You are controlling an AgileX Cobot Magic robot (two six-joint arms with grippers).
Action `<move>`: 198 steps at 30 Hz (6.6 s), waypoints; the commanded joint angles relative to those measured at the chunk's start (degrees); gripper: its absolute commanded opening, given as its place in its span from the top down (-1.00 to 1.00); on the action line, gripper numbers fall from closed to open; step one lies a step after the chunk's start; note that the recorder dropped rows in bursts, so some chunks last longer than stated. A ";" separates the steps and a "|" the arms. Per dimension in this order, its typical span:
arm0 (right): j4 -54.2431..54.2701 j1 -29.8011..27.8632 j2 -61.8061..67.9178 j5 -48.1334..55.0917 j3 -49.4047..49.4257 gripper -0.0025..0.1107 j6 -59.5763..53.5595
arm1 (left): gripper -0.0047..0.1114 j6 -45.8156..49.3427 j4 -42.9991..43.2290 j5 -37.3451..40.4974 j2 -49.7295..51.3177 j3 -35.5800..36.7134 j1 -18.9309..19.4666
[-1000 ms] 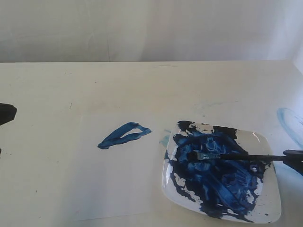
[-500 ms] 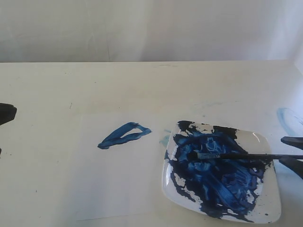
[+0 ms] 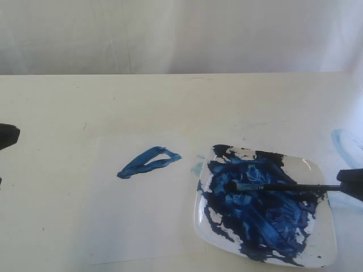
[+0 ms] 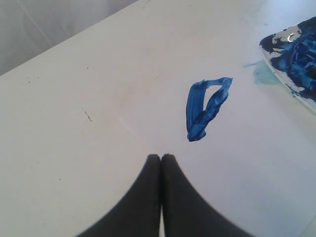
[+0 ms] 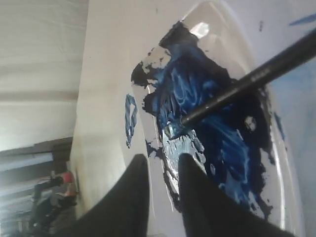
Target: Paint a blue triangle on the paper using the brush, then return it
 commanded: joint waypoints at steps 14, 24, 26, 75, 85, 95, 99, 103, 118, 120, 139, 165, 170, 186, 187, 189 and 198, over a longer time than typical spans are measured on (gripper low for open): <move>-2.60 8.99 -42.55 0.95 0.22 0.96 -5.29 | 0.92 -0.19 -1.80 -0.07 -0.41 0.46 0.25; -13.56 23.51 -54.49 0.95 -0.13 0.96 1.99 | 0.92 -0.19 -3.88 -0.44 -0.41 0.46 0.25; -14.42 25.13 -57.79 0.95 -0.13 0.96 1.82 | 0.92 -0.19 -3.88 -1.47 -0.41 0.46 0.25; -4.10 44.03 -80.74 -51.33 0.10 0.96 6.45 | 0.92 -0.24 -6.41 -4.02 -0.29 0.46 0.25; -3.23 44.03 -90.03 -51.53 0.10 0.96 8.96 | 0.92 -0.24 -6.41 -4.02 -0.29 0.46 0.25; -47.10 44.03 -90.15 -43.80 0.22 0.96 38.43 | 0.92 -0.24 -6.41 -4.02 -0.29 0.46 0.25; -74.91 44.03 -90.15 -43.03 1.50 0.96 68.47 | 0.92 -0.24 -6.41 -4.02 -0.29 0.46 0.25; -81.85 44.03 -90.15 -48.81 6.28 0.96 73.19 | 0.92 -0.24 -6.41 -4.02 -0.29 0.46 0.25; -81.23 44.03 -90.52 -53.25 28.75 0.96 69.61 | 0.92 -0.24 -6.41 -4.02 -0.29 0.46 0.25; -81.23 44.03 -91.99 -52.61 28.75 0.96 69.61 | 0.92 -0.24 -6.41 -4.02 -0.29 0.46 0.25; -81.64 43.93 -96.26 -50.86 28.75 0.96 65.90 | 0.92 -0.24 -6.41 -4.34 -0.29 0.46 0.25; -81.53 43.93 -96.26 -50.86 28.75 0.96 66.76 | 0.92 -0.24 -5.94 -3.90 -4.87 0.46 1.77; -81.53 43.93 -96.26 -50.86 28.75 0.96 66.76 | 0.92 -0.24 -5.94 -4.27 -15.58 0.46 6.58; -81.53 43.93 -96.26 -50.86 28.75 0.96 66.74 | 0.92 -0.37 -6.96 -4.56 -42.12 0.46 14.52; -81.53 43.93 -96.26 -50.86 28.75 0.96 66.74 | 0.92 -0.37 -8.00 -4.88 -42.67 0.46 14.52; -81.53 43.93 -96.26 -50.86 28.75 0.96 66.74 | 0.92 -0.37 -12.48 -5.45 -43.25 0.46 14.52; -81.53 43.93 -96.26 -50.86 28.75 0.96 66.74 | 0.92 -1.24 -24.88 -7.27 -42.71 0.46 14.52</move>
